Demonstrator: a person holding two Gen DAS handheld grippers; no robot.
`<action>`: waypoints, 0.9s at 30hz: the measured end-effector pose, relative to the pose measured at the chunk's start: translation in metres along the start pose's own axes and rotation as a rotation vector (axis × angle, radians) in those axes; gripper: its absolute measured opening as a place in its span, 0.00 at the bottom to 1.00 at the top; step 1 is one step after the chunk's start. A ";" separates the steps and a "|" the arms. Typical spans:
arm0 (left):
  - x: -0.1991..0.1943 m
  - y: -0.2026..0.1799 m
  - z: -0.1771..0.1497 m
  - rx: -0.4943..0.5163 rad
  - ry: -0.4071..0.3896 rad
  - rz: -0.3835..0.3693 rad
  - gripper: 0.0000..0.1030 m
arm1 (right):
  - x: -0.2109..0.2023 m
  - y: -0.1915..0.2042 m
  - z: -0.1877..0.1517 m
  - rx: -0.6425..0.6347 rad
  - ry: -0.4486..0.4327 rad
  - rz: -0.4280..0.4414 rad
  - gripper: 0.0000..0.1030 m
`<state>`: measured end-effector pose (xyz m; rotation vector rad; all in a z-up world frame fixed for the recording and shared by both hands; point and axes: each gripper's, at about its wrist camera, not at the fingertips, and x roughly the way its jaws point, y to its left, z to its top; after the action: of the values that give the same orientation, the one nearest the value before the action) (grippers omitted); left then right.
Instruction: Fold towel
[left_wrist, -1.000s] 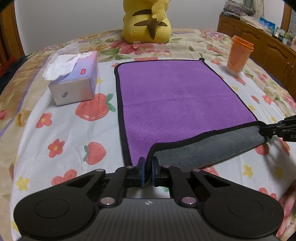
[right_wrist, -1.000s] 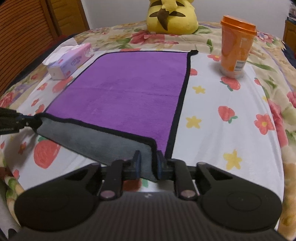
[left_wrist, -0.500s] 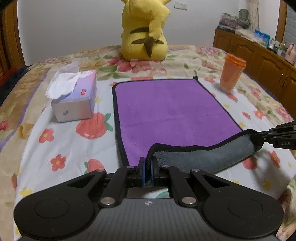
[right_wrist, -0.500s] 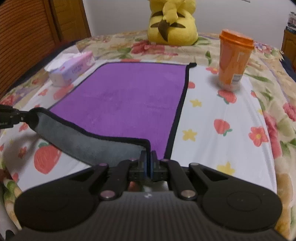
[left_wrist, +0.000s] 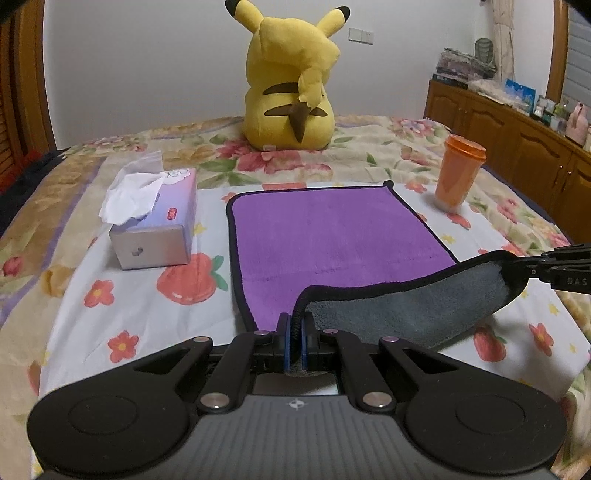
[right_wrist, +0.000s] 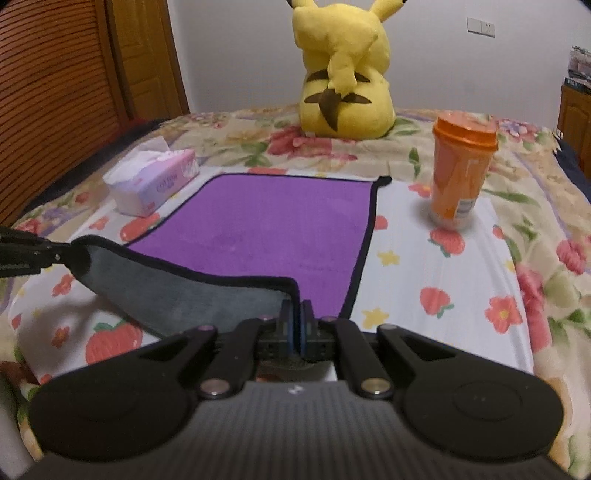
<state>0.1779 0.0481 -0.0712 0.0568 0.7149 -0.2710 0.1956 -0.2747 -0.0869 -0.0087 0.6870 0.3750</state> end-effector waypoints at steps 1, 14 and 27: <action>0.000 0.000 0.000 0.001 -0.001 0.000 0.08 | -0.001 0.000 0.001 -0.003 -0.005 0.000 0.04; 0.004 0.000 0.008 0.005 -0.033 -0.004 0.08 | -0.001 0.001 0.010 -0.032 -0.040 0.020 0.04; 0.009 0.007 0.020 -0.008 -0.058 -0.014 0.08 | 0.002 -0.005 0.017 -0.044 -0.057 0.025 0.04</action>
<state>0.1988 0.0496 -0.0628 0.0366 0.6587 -0.2822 0.2092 -0.2761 -0.0751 -0.0305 0.6226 0.4129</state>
